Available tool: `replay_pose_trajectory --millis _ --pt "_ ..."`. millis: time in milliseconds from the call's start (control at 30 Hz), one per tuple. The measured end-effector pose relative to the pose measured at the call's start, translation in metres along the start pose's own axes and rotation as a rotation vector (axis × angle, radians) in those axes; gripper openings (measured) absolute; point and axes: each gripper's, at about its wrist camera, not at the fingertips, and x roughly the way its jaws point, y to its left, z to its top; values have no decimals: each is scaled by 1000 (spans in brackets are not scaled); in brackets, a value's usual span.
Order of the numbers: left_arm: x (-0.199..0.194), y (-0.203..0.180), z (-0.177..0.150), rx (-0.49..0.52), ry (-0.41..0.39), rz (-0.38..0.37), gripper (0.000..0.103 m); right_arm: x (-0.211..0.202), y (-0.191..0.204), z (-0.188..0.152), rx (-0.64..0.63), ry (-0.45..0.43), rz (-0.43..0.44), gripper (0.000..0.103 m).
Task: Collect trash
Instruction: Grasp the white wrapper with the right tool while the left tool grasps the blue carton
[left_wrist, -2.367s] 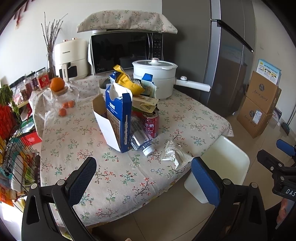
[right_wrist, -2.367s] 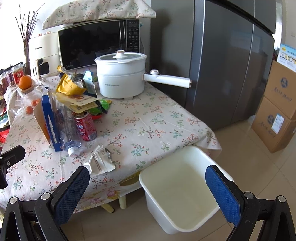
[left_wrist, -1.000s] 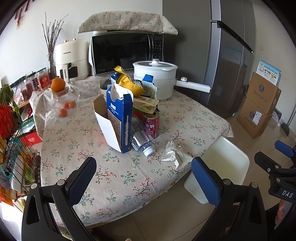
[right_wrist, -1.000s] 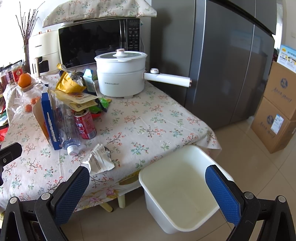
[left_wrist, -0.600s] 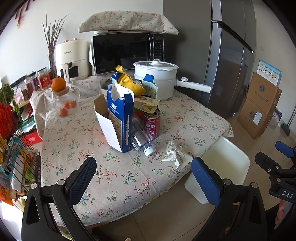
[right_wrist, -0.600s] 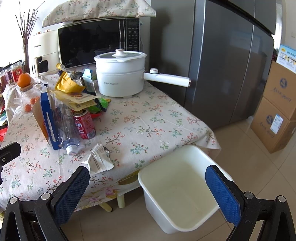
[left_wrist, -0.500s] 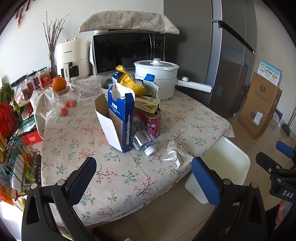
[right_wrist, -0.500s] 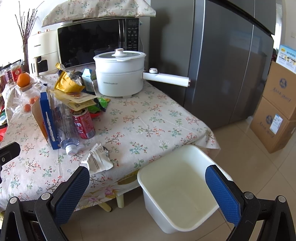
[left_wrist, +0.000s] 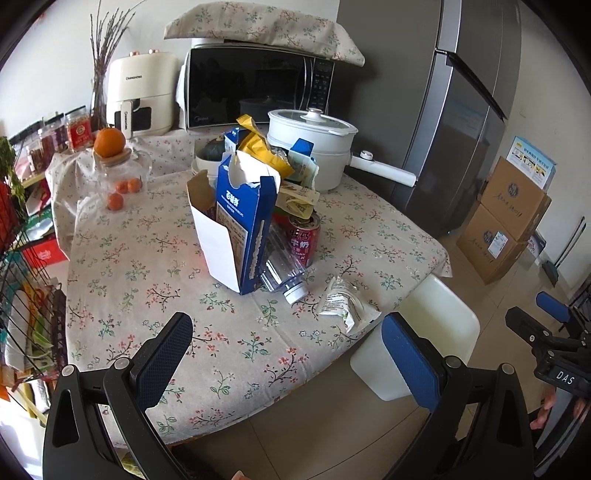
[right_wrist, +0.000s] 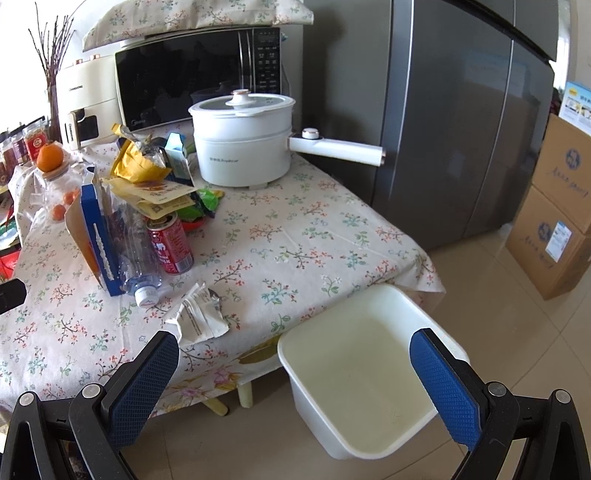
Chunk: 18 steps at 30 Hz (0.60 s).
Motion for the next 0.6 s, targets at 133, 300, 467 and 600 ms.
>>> replay_pose_trajectory --millis 133,300,467,600 --pt "13 15 12 -7 31 0 103 8 3 19 -28 51 37 103" --pt "46 20 33 3 59 17 96 30 15 47 -87 71 46 103" --pt "83 17 54 -14 23 18 82 71 18 55 -85 109 47 103" --pt "100 10 69 -17 -24 41 71 106 14 45 -58 212 55 103"
